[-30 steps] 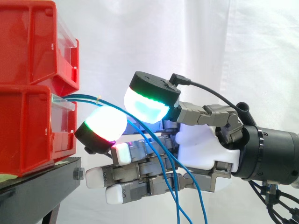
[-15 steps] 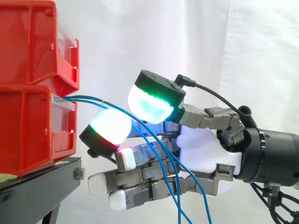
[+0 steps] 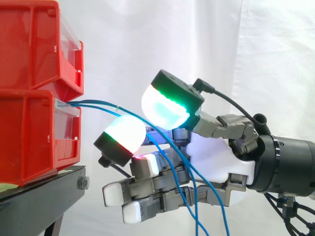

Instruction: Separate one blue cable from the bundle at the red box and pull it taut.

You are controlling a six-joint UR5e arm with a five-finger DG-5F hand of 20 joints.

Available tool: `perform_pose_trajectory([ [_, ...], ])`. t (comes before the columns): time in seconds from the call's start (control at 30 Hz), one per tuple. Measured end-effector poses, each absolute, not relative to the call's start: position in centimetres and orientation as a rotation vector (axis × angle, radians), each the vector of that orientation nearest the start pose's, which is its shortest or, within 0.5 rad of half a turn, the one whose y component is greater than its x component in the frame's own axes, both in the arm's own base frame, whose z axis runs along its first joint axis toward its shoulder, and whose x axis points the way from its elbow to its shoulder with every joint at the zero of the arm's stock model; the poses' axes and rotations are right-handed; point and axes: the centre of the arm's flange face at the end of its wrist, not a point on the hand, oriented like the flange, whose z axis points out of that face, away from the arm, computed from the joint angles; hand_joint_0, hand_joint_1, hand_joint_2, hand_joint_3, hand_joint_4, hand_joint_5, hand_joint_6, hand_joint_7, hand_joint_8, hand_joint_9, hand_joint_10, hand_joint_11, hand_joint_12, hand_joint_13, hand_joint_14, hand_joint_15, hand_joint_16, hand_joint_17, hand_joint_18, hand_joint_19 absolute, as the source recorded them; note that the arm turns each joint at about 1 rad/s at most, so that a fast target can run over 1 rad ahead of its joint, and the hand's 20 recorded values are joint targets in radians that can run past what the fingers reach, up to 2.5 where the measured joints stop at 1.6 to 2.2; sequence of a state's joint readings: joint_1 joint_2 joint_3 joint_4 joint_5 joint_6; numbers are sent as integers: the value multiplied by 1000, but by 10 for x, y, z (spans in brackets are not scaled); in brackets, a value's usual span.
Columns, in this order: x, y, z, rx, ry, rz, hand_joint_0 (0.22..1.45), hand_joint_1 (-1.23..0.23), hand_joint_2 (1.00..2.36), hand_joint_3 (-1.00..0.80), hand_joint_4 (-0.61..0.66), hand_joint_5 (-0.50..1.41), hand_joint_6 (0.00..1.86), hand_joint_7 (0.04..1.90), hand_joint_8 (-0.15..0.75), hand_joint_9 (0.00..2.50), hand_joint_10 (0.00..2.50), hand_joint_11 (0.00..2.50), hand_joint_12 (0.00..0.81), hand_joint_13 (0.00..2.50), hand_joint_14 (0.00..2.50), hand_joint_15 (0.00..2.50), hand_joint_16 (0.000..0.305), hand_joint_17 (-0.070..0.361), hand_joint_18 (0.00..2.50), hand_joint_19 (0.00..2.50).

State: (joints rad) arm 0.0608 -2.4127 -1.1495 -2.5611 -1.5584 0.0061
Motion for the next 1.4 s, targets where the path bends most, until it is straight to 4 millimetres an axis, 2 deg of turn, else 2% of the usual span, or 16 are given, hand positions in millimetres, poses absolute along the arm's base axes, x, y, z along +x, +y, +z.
perform_pose_trajectory([
  [0.17,796,-87,204,1072,1123,1328,713,-863,1017,-256,-41,-169,944,1085,339,963,14,956,346,855,19,517,36,80,746,455],
  [0.27,796,-88,205,1072,1126,1328,733,-860,1013,-313,-56,-168,949,1062,336,969,12,962,345,862,17,520,36,80,754,464],
  [0.37,796,-88,206,1074,1134,1327,748,-857,1000,-494,-48,-167,950,991,334,978,13,955,345,866,19,529,36,80,760,463],
  [0.4,795,-88,207,1074,1136,1327,751,-852,1000,-500,-44,-166,949,976,335,978,13,965,344,868,17,526,36,80,761,470],
  [0.63,792,-90,209,1087,1167,1308,706,-895,1000,-500,13,-157,929,1017,336,1002,13,973,346,872,18,536,36,80,766,478],
  [0.93,789,-93,215,1093,1181,1288,566,-959,1000,-500,89,-145,919,1006,341,1035,14,999,349,883,21,560,37,84,785,502],
  [1.0,789,-94,216,1092,1180,1287,527,-926,1000,-500,95,-144,919,988,346,1042,13,992,354,889,18,562,39,87,795,501],
  [1.07,789,-94,217,1091,1178,1287,507,-805,1000,-500,103,-143,916,982,351,1049,13,988,362,895,18,552,40,90,803,499],
  [1.13,791,-96,220,1086,1173,1288,531,-625,1000,-500,97,-138,904,995,348,1095,14,973,353,900,20,551,39,87,798,509],
  [1.3,793,-99,227,1074,1163,1286,562,-557,1000,-500,78,-133,894,1044,343,1137,14,978,348,913,18,561,37,83,794,518],
  [1.4,794,-99,228,1071,1161,1283,619,-644,1000,-500,63,-131,896,1056,341,1144,15,989,342,909,20,563,35,80,791,536],
])
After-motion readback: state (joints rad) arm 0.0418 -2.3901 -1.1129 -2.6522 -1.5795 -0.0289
